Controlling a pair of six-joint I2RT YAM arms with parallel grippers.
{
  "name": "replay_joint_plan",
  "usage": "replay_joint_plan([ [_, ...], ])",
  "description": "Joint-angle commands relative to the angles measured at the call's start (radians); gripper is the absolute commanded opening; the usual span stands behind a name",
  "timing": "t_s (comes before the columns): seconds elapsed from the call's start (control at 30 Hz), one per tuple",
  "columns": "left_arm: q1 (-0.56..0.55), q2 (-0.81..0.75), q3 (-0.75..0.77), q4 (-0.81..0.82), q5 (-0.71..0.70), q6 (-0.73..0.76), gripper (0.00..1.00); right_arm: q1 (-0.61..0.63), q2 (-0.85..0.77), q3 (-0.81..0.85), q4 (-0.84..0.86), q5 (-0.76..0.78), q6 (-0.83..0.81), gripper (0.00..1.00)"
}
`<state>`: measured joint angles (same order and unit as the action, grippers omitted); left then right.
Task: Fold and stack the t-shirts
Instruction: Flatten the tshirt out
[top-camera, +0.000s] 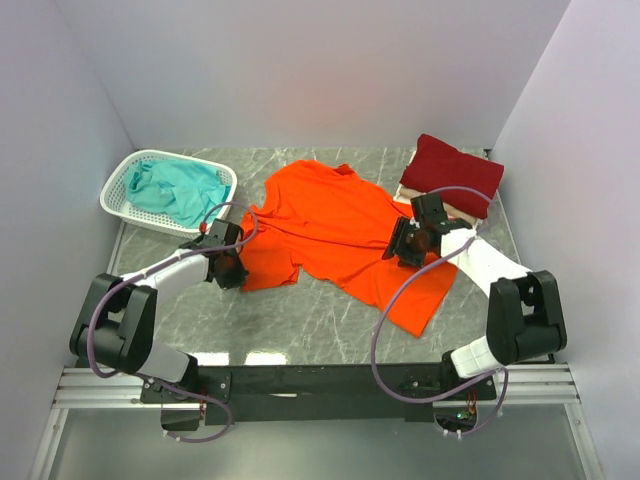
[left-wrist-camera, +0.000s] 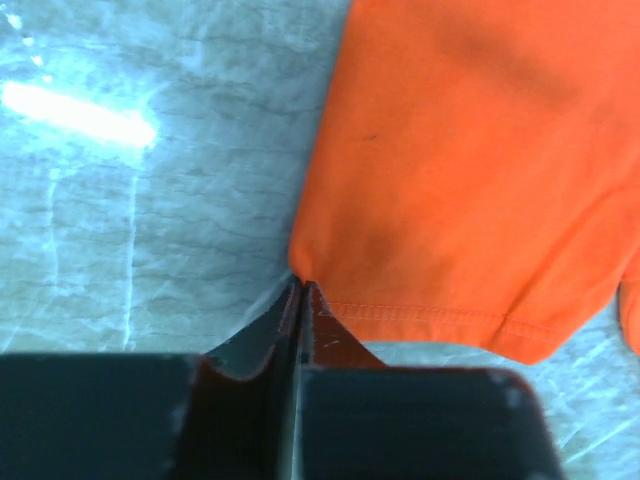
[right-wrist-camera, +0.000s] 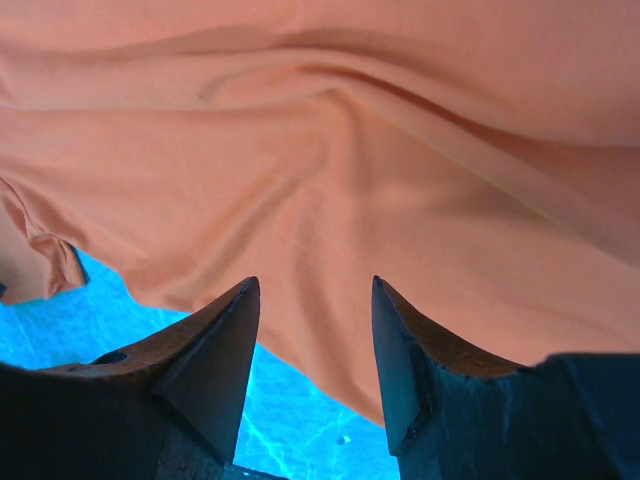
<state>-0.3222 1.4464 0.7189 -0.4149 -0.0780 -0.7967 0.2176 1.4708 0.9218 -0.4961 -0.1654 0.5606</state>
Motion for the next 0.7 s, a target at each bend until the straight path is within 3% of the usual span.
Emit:
replay_joint_plan([
  [0.0,-0.006,0.006,-0.035,-0.002,0.044,-0.010,0.01,0.002,-0.079,-0.034,-0.025,0.029,0.015,0.56],
  [0.23,0.003,-0.092,0.054,-0.073,0.021,-0.024,0.01,0.072,-0.191,-0.182,-0.099,0.102,0.093,0.53],
  [0.67,0.120,-0.225,0.108,-0.160,0.040,0.024,0.01,0.203,-0.355,-0.268,-0.369,0.291,0.277,0.49],
])
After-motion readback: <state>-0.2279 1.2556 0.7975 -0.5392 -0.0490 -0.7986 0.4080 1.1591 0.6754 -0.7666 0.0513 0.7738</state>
